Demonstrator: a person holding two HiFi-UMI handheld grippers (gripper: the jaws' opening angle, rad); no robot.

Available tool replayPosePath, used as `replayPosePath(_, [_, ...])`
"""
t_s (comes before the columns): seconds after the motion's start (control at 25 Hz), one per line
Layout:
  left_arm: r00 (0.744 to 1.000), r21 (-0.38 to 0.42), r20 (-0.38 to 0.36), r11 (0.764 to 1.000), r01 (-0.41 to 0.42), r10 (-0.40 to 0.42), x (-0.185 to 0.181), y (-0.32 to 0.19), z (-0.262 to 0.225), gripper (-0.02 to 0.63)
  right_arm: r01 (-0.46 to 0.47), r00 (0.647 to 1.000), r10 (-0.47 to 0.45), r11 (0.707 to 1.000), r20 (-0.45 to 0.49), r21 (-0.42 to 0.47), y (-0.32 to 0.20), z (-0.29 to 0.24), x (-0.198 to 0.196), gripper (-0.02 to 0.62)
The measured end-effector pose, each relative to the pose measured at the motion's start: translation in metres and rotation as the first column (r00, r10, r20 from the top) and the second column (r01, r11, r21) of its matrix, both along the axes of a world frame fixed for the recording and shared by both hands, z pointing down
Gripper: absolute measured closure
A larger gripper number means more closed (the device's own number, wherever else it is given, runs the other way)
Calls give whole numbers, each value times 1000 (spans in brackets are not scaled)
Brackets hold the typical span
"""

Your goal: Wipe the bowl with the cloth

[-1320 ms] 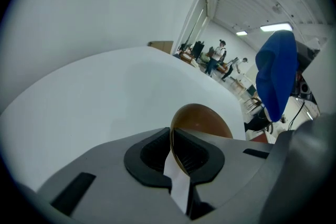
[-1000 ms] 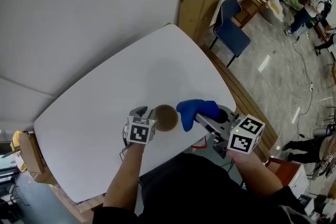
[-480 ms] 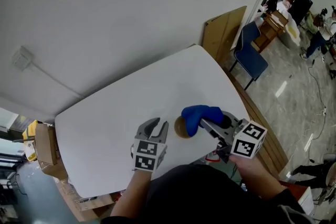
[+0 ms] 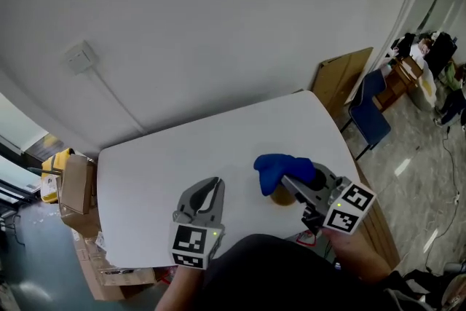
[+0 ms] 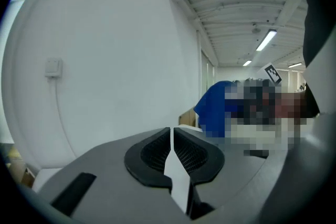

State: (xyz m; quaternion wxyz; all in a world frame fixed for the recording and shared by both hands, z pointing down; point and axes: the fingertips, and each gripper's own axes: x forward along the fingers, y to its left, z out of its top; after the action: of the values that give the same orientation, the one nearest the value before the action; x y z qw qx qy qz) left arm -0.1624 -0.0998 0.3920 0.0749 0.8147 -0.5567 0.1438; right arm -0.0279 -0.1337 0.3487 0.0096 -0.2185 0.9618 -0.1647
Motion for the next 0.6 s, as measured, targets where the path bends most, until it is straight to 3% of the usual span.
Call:
replayPosePath(0.16, [999,70,4,997,36,-37,-24,14,-23,585,21,1000,-21,999,7,30,7,-12,-17,519])
replayPosePath(0.32, [997,122,-38,990,70,-66,-39,24,-40,592,8,1000,-9,998,14,59,11,-24,-20,518])
replayPosePath(0.6, [989,149,-91,981,127,-114,-46,29,-60,595,-9,1000,9,996,5,85,18,-33,-7,519])
